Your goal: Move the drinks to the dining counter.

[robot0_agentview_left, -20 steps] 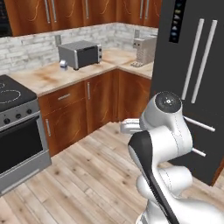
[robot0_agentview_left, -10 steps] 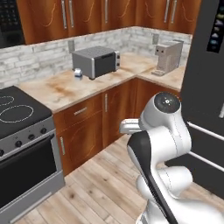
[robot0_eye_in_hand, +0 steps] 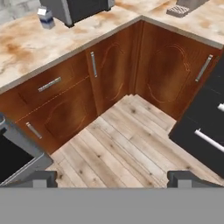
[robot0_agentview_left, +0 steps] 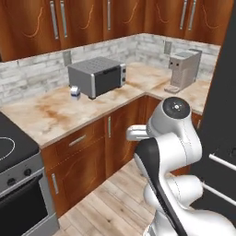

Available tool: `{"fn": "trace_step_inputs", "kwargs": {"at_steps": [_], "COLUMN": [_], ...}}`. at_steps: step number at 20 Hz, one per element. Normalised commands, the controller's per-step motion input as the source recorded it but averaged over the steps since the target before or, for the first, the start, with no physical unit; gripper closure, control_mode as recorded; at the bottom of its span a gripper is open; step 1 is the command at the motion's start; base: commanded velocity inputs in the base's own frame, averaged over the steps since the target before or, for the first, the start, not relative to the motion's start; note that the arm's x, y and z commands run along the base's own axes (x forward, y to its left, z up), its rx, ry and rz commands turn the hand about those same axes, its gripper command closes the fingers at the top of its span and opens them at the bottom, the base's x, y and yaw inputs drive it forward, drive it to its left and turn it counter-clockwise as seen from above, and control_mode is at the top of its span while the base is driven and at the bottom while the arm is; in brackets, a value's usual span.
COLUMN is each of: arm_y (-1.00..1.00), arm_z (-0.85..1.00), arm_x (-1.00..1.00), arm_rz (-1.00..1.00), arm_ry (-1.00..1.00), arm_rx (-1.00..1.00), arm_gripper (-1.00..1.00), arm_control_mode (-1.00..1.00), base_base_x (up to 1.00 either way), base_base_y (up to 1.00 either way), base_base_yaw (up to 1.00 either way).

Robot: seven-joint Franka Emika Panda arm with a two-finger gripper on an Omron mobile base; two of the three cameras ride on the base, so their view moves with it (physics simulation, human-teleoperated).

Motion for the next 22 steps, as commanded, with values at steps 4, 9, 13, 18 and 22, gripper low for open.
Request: {"fn": "trace_step_inputs", "kwargs": {"at_steps": [4, 9, 13, 18, 22], "arm_y": [0.0, 0.0, 0.0, 0.0, 0.0], "arm_z": [0.0, 0.0, 0.0, 0.0, 0.0], "arm_x": [0.0, 0.0, 0.0, 0.0, 0.0], "arm_rz": [0.0, 0.0, 0.0, 0.0, 0.0], "arm_ry": [0.0, 0.0, 0.0, 0.0, 0.0], "arm_rx": [0.0, 0.0, 0.0, 0.0, 0.0], "arm_gripper": [-1.0, -1.0, -1.0, -1.0, -1.0], "arm_control_mode": [1.0, 1.0, 1.0, 1.0, 1.0], "base_base_x": [1.0, 1.0, 1.0, 1.0, 1.0], "base_base_y": [-0.07, 0.0, 0.33, 0.59, 0.27], "base_base_yaw": [-0.05, -0.04, -0.02, 0.06, 0.24]}}
